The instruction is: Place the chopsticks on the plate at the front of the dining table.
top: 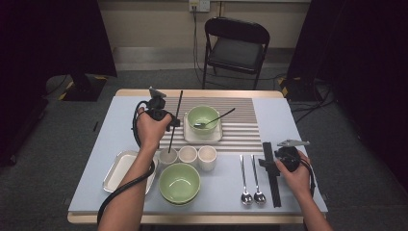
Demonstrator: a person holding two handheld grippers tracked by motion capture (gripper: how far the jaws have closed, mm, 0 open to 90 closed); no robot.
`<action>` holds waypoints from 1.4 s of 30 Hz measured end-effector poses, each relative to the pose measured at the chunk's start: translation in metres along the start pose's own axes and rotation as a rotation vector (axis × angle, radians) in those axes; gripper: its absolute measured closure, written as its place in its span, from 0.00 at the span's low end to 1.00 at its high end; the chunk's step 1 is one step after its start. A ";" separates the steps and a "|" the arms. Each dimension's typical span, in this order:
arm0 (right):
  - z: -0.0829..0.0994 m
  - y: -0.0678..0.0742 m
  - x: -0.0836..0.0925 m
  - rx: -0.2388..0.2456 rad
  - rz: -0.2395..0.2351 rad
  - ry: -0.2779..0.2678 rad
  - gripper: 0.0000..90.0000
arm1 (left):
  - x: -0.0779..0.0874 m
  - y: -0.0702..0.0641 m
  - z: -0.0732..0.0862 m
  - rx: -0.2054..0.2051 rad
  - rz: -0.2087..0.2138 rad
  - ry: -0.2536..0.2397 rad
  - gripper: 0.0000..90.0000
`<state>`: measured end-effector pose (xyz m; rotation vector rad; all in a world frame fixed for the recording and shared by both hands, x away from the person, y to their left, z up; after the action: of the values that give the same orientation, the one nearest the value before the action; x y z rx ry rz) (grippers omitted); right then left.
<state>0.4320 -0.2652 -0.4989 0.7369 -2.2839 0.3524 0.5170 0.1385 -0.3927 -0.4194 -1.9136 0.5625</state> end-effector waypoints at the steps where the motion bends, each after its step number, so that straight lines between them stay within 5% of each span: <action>1: 0.000 0.000 0.000 0.004 0.002 0.001 0.18 | 0.000 0.000 -0.001 -0.006 -0.003 -0.002 0.95; 13: 0.004 0.003 -0.002 0.087 0.038 0.010 0.17 | -0.003 -0.001 -0.003 -0.002 -0.002 0.010 0.95; 42: 0.007 0.004 -0.003 0.101 0.047 -0.008 0.17 | -0.013 0.010 -0.020 0.080 -0.002 -0.022 0.95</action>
<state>0.4276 -0.2639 -0.5056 0.7369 -2.3077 0.4909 0.5413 0.1435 -0.4015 -0.3612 -1.9050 0.6419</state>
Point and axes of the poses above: each handheld gripper's, and its own axes: x roughly backward along the jaws, z roughly out of its underside, y roughly to its left, the point moved 4 cm from there along -x, roughly forward along the jaws, and after that the axes turned 11 degrees about x, right-handed, at the moved point
